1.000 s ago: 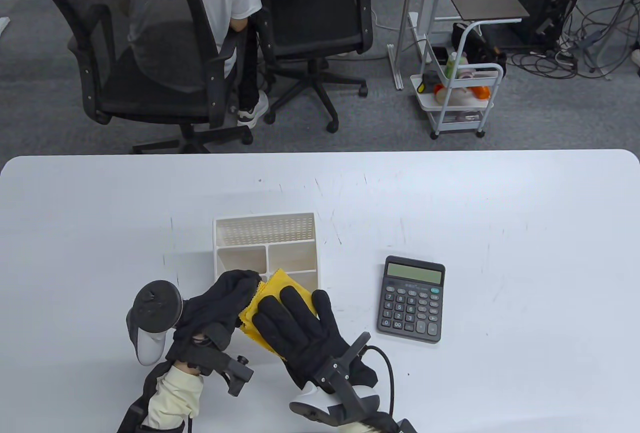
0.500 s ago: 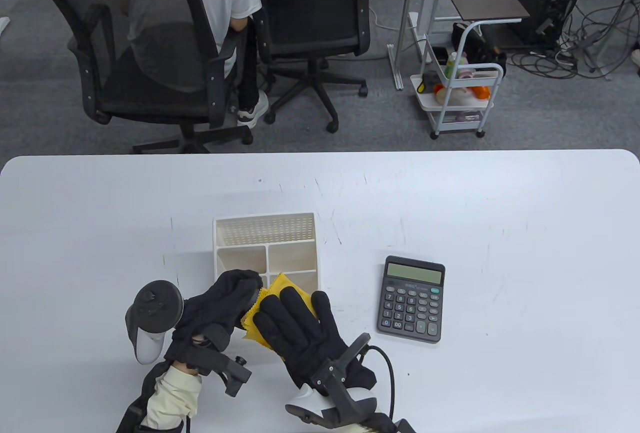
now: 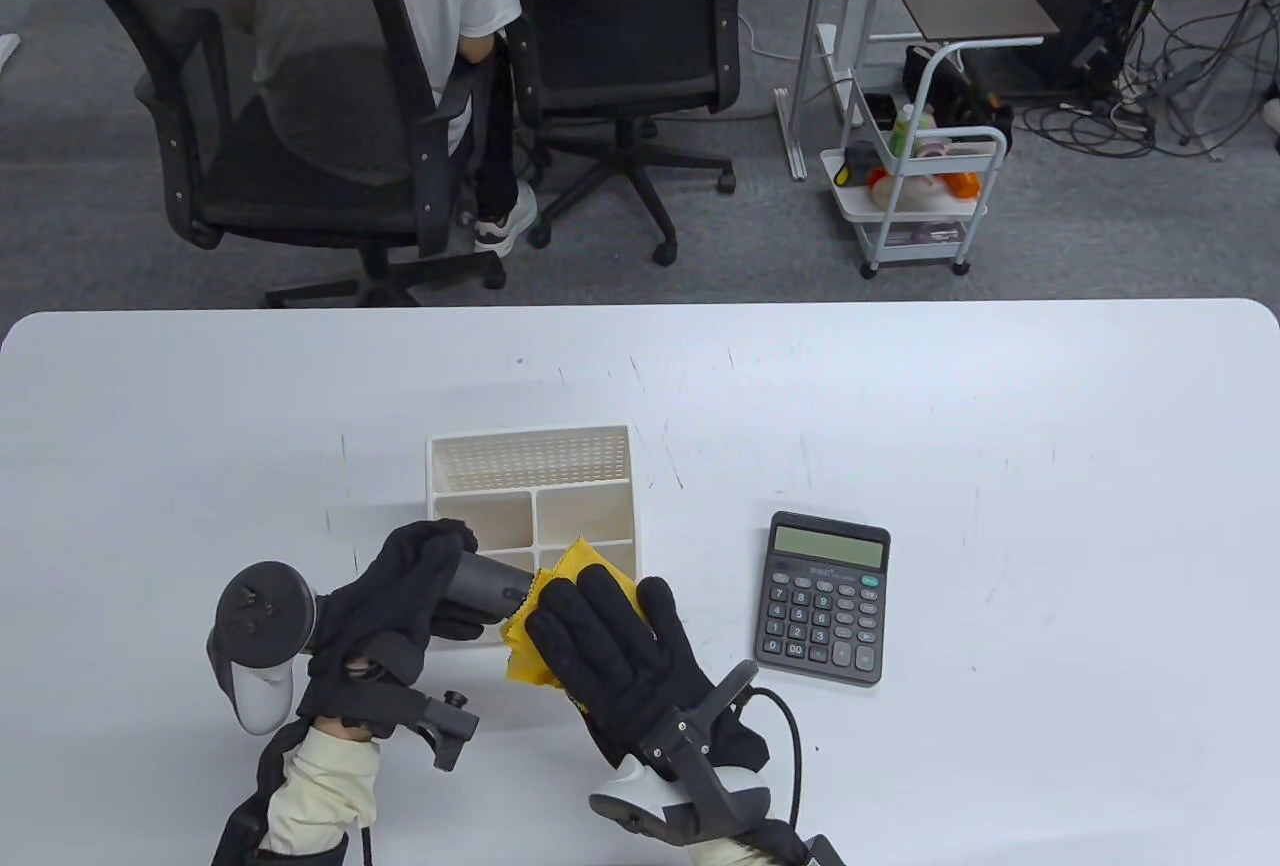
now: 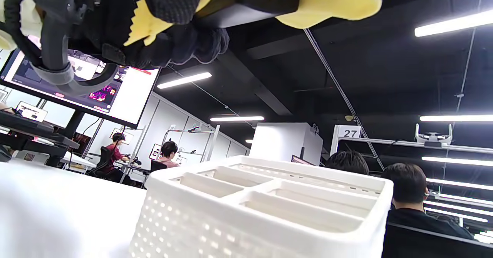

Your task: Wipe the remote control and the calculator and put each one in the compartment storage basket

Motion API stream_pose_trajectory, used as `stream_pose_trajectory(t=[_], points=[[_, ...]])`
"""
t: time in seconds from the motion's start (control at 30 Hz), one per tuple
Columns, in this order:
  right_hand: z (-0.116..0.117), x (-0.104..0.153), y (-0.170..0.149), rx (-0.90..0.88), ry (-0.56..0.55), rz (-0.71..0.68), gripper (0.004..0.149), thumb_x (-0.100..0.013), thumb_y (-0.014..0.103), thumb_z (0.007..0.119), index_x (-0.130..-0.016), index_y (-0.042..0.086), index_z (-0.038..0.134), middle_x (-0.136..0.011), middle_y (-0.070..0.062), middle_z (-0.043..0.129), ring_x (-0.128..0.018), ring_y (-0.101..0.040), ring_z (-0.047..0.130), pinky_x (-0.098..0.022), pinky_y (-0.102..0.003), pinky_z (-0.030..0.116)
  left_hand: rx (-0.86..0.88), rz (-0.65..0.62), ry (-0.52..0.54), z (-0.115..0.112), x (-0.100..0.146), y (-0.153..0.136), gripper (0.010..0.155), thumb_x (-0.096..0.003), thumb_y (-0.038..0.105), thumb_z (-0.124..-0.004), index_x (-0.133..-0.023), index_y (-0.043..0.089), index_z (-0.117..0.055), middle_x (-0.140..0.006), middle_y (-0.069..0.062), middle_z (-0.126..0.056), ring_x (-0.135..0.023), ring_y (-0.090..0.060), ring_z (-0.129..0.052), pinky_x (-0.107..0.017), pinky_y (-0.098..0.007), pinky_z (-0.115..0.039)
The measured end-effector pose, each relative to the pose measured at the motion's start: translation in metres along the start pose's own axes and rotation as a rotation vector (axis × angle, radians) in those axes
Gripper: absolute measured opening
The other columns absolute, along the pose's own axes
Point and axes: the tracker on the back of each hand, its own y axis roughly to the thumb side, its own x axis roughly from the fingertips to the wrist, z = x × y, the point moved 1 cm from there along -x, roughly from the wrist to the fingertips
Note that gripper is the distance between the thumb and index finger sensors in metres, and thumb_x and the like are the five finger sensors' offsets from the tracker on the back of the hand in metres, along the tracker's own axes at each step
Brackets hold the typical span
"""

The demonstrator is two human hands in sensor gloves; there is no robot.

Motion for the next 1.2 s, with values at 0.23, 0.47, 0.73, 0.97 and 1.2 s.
stream_pose_trajectory(t=[0.23,0.47,0.73,0.97,1.2], points=[[0.003,-0.002,0.002,-0.074,0.015,0.037,0.065,-0.059,0.029,0.066,-0.113,0.014,0.032,-0.12,-0.014,0.032,-0.107,-0.041,0.038,-0.066,-0.069,0.046,-0.019,-0.01,-0.104,-0.01,-0.003,0.002,0.042,-0.0582,0.047,-0.067,-0.09,0.02,-0.076,-0.066,-0.005,-0.105,-0.041,-0.014,-0.117,-0.027,-0.029,-0.101],[0.002,-0.003,0.0,-0.075,0.025,0.054,0.068,-0.059,0.03,0.066,-0.113,0.013,0.029,-0.12,-0.015,0.03,-0.107,-0.042,0.041,-0.066,-0.069,0.047,-0.034,-0.016,-0.112,-0.012,-0.002,0.005,0.042,-0.0579,0.046,-0.068,-0.09,0.019,-0.076,-0.066,-0.006,-0.105,-0.04,-0.013,-0.118,-0.027,-0.029,-0.102],[-0.003,0.001,-0.014,-0.089,-0.03,0.134,0.064,-0.059,0.028,0.066,-0.113,0.011,0.034,-0.119,-0.017,0.036,-0.105,-0.042,0.045,-0.066,-0.067,0.05,0.04,-0.011,-0.003,0.003,0.001,0.004,0.043,-0.0582,0.045,-0.067,-0.09,0.018,-0.075,-0.066,-0.006,-0.104,-0.04,-0.013,-0.118,-0.027,-0.028,-0.102],[-0.004,0.001,-0.006,-0.075,-0.052,0.077,0.061,-0.059,0.026,0.066,-0.112,0.013,0.039,-0.119,-0.014,0.038,-0.106,-0.042,0.042,-0.065,-0.069,0.047,0.05,0.02,-0.022,-0.004,0.0,0.0,0.045,-0.0588,0.046,-0.067,-0.095,0.019,-0.071,-0.066,-0.005,-0.104,-0.039,-0.011,-0.118,-0.027,-0.027,-0.102],[0.001,-0.001,-0.008,-0.088,-0.007,0.105,0.063,-0.059,0.029,0.065,-0.113,0.014,0.036,-0.119,-0.015,0.037,-0.106,-0.042,0.043,-0.066,-0.068,0.049,0.032,0.023,-0.058,-0.01,-0.001,-0.001,0.045,-0.0587,0.045,-0.067,-0.096,0.019,-0.07,-0.067,-0.006,-0.104,-0.04,-0.012,-0.118,-0.027,-0.028,-0.102]])
